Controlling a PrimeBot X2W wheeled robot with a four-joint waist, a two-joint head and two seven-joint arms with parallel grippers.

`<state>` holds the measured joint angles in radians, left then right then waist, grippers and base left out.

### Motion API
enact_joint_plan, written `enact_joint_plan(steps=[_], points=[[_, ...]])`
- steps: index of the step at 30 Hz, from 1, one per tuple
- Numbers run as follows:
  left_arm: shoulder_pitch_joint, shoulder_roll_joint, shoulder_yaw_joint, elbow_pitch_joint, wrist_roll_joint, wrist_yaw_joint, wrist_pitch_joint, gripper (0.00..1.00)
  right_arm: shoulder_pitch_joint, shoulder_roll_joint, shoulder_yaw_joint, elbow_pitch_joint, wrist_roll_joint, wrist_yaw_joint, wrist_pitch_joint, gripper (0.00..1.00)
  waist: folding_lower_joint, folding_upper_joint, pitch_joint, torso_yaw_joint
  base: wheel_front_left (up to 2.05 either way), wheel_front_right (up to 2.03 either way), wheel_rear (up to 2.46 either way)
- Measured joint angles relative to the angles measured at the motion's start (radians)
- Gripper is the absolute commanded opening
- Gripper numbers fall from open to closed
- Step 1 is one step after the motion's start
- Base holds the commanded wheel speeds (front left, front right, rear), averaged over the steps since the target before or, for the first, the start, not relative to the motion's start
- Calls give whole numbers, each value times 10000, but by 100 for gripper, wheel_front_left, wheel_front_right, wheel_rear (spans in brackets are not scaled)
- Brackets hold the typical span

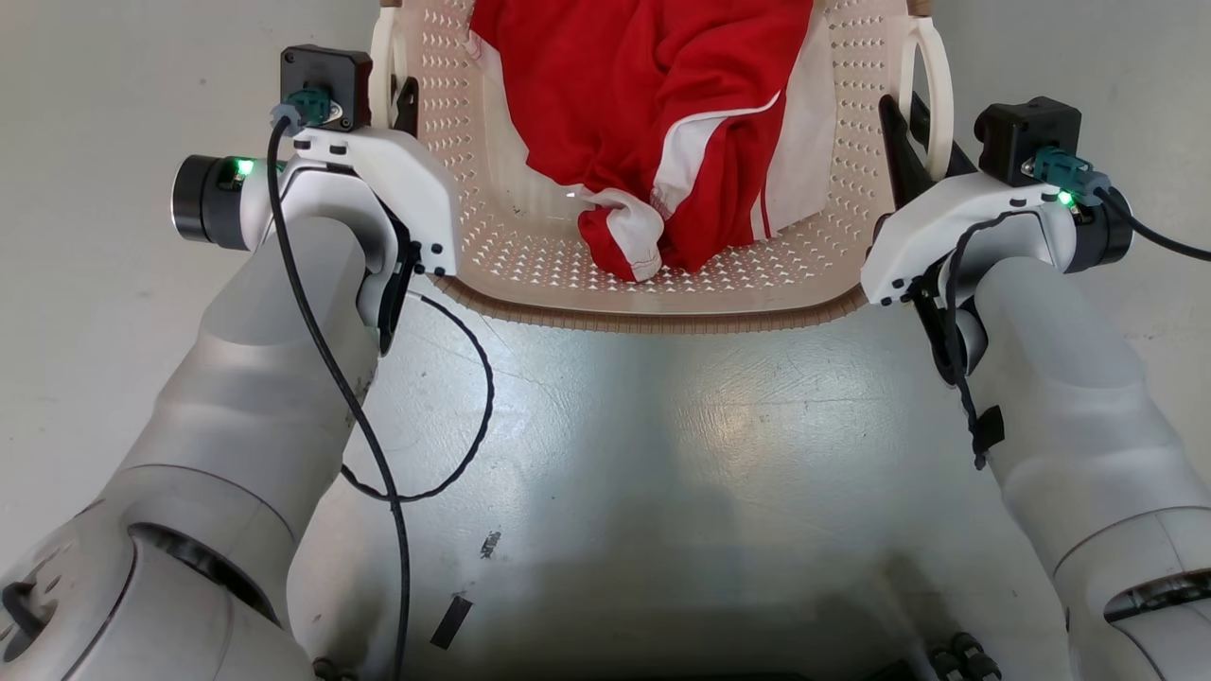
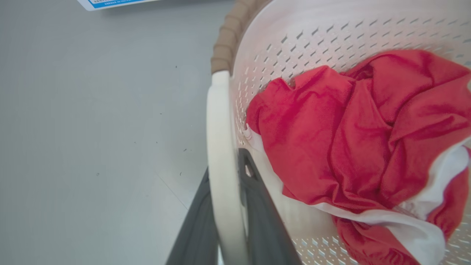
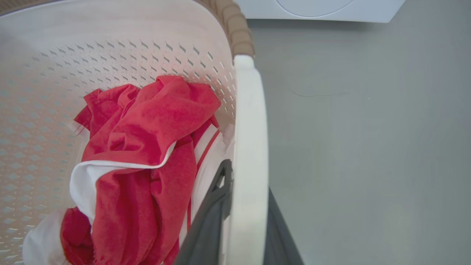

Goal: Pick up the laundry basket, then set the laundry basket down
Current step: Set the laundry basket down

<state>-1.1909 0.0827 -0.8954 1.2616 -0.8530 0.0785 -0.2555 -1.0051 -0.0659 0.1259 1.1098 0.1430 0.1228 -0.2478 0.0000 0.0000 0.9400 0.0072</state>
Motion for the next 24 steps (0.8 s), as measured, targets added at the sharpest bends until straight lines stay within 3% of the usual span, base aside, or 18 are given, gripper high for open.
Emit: enact_joint_plan(steps=[15,16,17,18,24], points=[[-73,-58,17,105,6,-10,0,0,-8,13,-115,-4,29,2,0,0,0,0,128,0,0,0,0],[-74,-58,42,107,4,-10,-2,29,-9,42,-280,-21,0,2,0,46,0,0,137,-15,0,0,0],[-81,-73,59,111,4,-10,-2,67,-9,46,-391,-31,-98,4,0,100,0,0,146,-26,0,0,0],[-84,-94,77,123,4,17,-2,100,-8,33,-508,-40,-180,15,-2,100,0,0,150,-26,0,0,0],[-99,-35,201,232,-86,109,-2,100,12,-40,-1233,-811,-738,17,-4,100,0,0,118,-21,0,0,0]])
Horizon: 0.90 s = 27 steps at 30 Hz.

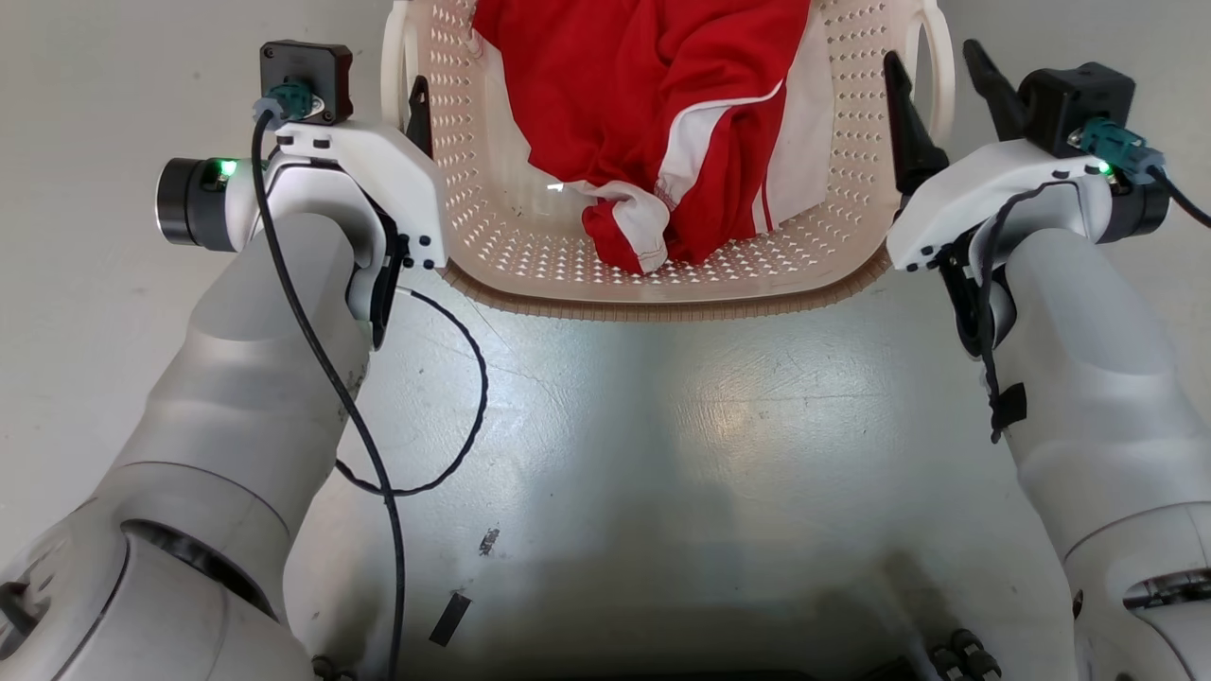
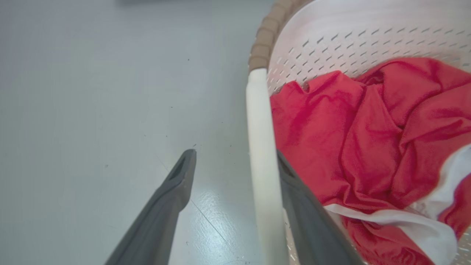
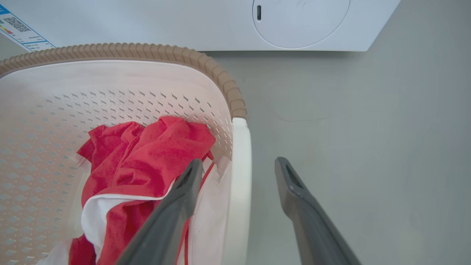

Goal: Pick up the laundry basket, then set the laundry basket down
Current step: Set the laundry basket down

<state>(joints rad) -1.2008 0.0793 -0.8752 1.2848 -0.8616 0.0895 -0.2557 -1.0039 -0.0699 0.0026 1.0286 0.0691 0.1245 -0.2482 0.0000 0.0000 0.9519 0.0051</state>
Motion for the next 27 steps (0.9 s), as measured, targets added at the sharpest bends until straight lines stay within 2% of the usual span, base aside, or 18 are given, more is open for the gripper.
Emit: enact_joint_plan(steps=[13,19,27], points=[[162,35,441,-353,-88,44,0,100,1199,4,-105,-1737,125,0,-8,100,0,0,-776,-21,0,0,0],[1127,311,1124,-1379,136,251,0,100,1950,25,-464,-2665,25,0,-31,100,0,0,-1610,-47,0,0,0],[2947,525,2449,-3120,1346,483,0,100,3076,52,-1101,-3524,-278,0,-33,100,-1,0,-3190,-52,0,0,0]])
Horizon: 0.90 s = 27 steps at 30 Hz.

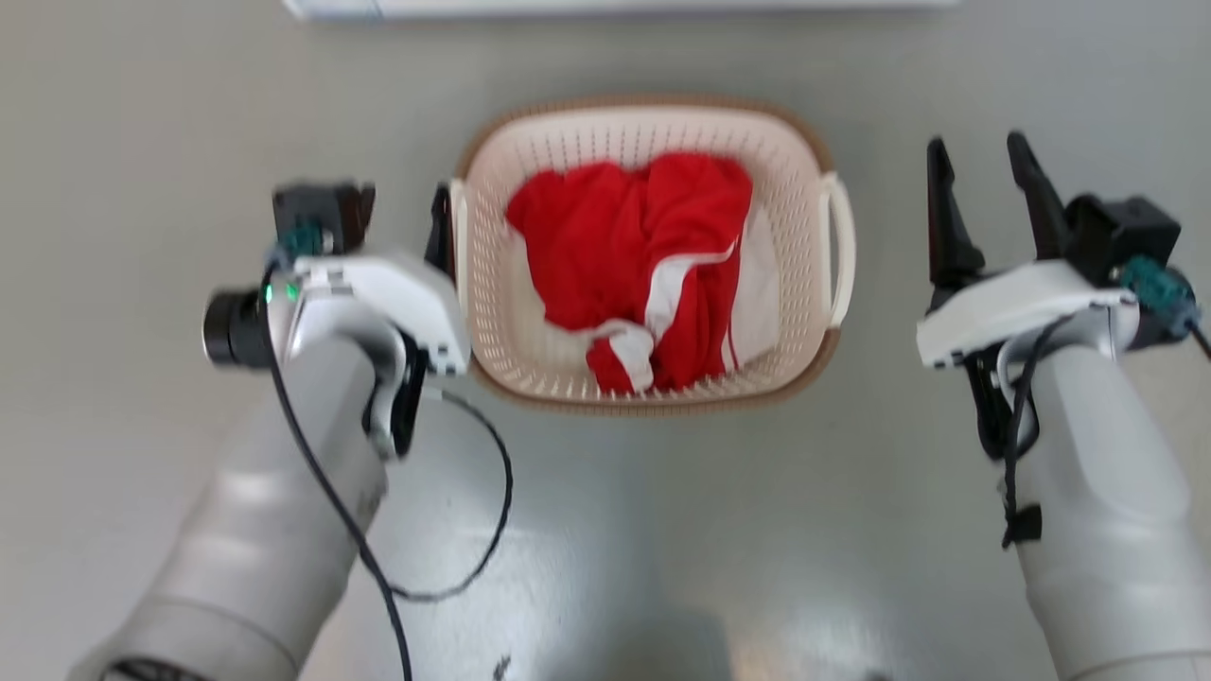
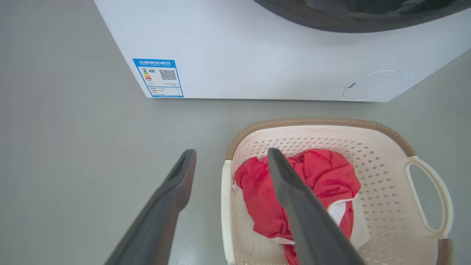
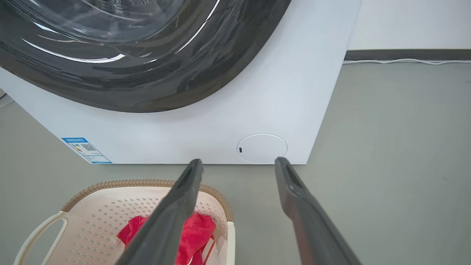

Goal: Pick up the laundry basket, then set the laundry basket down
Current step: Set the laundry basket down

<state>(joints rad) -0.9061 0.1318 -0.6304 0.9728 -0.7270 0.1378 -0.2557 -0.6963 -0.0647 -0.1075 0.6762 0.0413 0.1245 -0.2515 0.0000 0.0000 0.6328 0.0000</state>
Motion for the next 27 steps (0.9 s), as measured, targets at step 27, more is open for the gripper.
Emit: enact_joint_plan(steps=[27], points=[[4362,-305,3375,-2334,2754,-788,0,100,3086,94,-251,-986,-823,0,0,100,0,0,-4467,287,0,0,0]])
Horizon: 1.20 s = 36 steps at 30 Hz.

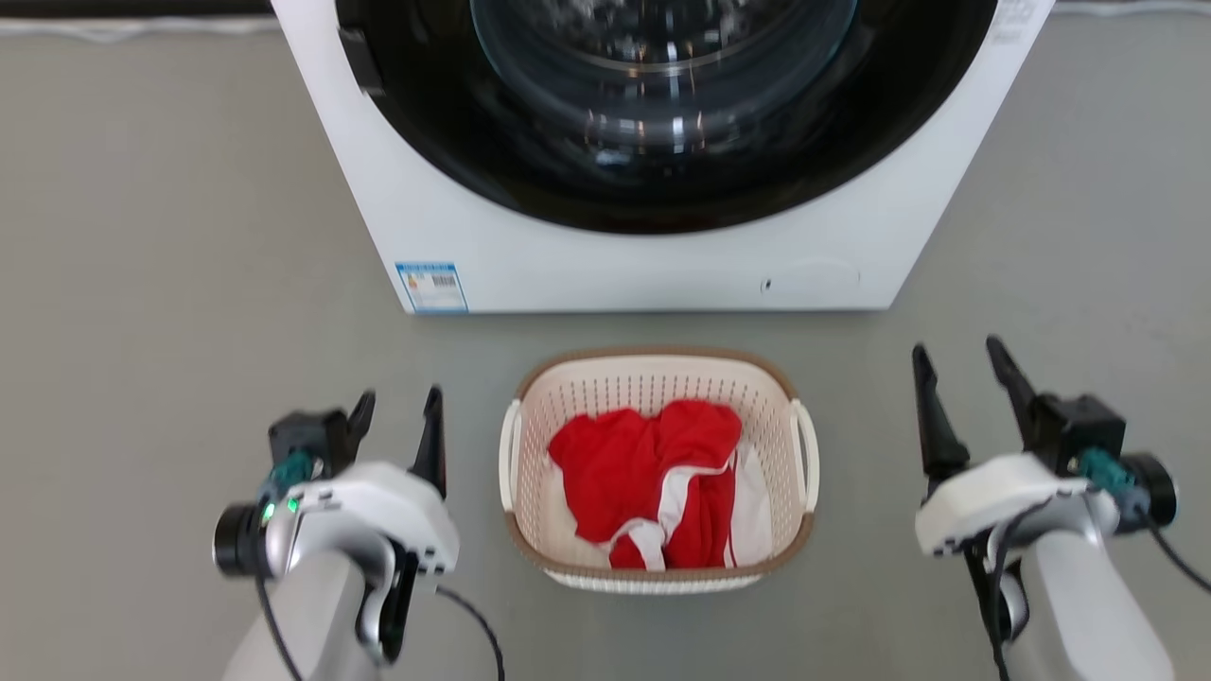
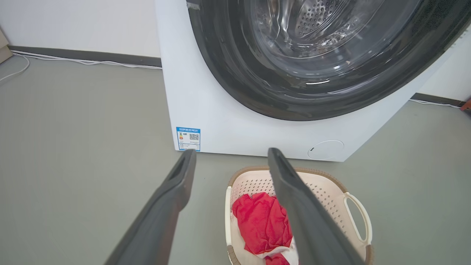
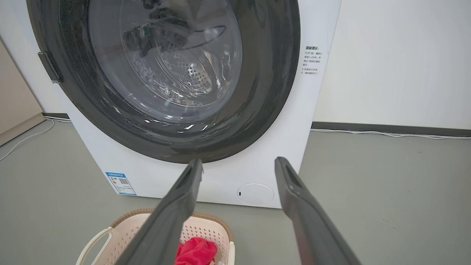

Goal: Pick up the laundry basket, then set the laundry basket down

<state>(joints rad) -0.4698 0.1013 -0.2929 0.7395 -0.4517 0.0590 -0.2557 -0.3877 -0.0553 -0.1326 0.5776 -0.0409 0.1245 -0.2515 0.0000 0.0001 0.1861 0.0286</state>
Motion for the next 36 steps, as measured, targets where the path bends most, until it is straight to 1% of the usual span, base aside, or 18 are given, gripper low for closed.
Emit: enact_joint_plan(steps=[7,16,26,36], points=[[1168,-6,552,-533,366,-213,0,100,1031,31,123,-437,10,0,0,100,0,0,-830,-6,0,0,0],[2590,-94,1344,-1338,562,-301,0,100,2021,42,324,-988,171,0,0,100,0,0,-1574,-270,0,0,0],[3527,-230,1747,-2220,922,-299,0,100,2653,59,314,-1281,192,0,0,100,0,0,-1984,-398,0,0,0],[3978,-328,2044,-2734,924,-297,0,100,2856,65,224,-1398,328,0,2,100,0,0,-2141,-385,0,0,0]])
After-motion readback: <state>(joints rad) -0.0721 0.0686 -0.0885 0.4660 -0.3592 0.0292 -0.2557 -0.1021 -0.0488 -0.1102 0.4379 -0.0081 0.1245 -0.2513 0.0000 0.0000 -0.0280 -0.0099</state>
